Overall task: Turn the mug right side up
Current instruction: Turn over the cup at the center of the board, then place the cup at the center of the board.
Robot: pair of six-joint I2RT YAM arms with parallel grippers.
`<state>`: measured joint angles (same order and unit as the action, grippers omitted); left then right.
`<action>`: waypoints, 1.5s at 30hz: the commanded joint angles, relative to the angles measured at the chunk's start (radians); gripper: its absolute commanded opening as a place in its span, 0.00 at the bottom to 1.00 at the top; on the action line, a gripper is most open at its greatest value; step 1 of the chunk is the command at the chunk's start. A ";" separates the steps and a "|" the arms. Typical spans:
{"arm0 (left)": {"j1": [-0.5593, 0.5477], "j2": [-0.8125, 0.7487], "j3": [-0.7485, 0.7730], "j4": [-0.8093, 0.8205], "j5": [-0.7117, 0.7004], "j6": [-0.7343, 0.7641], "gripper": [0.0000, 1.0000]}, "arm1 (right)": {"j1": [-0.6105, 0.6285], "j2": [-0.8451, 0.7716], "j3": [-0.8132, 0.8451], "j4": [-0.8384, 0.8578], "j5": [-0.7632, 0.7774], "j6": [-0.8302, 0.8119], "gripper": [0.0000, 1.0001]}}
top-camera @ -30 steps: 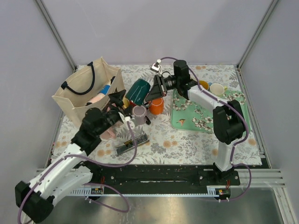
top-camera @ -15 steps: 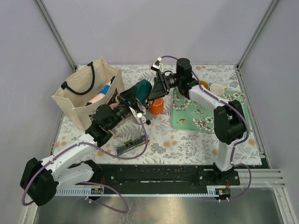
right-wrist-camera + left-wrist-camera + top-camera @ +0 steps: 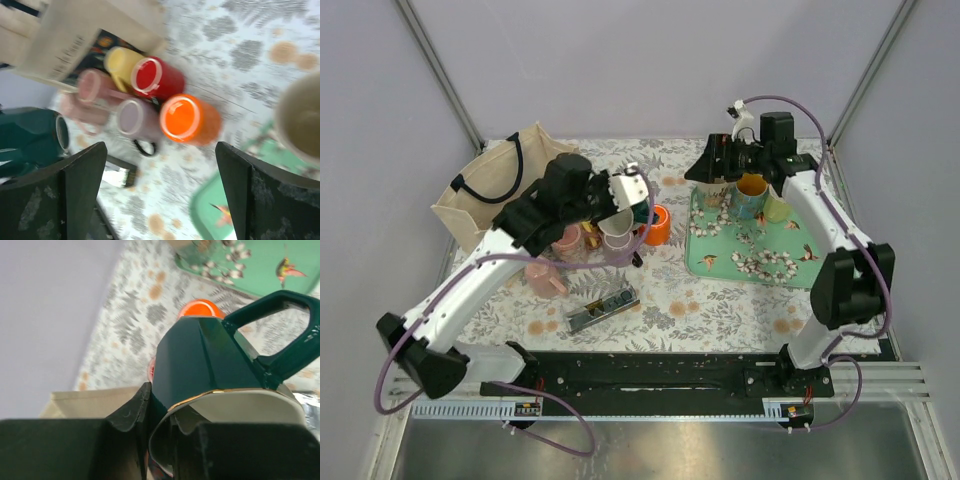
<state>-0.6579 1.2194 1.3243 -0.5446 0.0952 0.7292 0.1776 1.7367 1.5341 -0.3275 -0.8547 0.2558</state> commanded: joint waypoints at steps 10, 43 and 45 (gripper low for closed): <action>-0.019 0.545 0.512 -0.654 -0.028 -0.605 0.00 | 0.030 -0.451 -0.204 -0.272 0.575 -0.437 1.00; -0.080 0.678 0.259 -0.307 -0.045 -0.801 0.00 | 0.030 -0.503 -0.284 -0.291 0.516 -0.403 0.99; -0.078 0.690 0.265 -0.307 -0.034 -0.798 0.00 | 0.030 -0.503 -0.295 -0.286 0.497 -0.394 1.00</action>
<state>-0.7387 1.9160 1.5700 -0.9298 0.0048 -0.0578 0.2085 1.2404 1.2324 -0.6487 -0.3115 -0.1596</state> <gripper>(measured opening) 0.177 0.993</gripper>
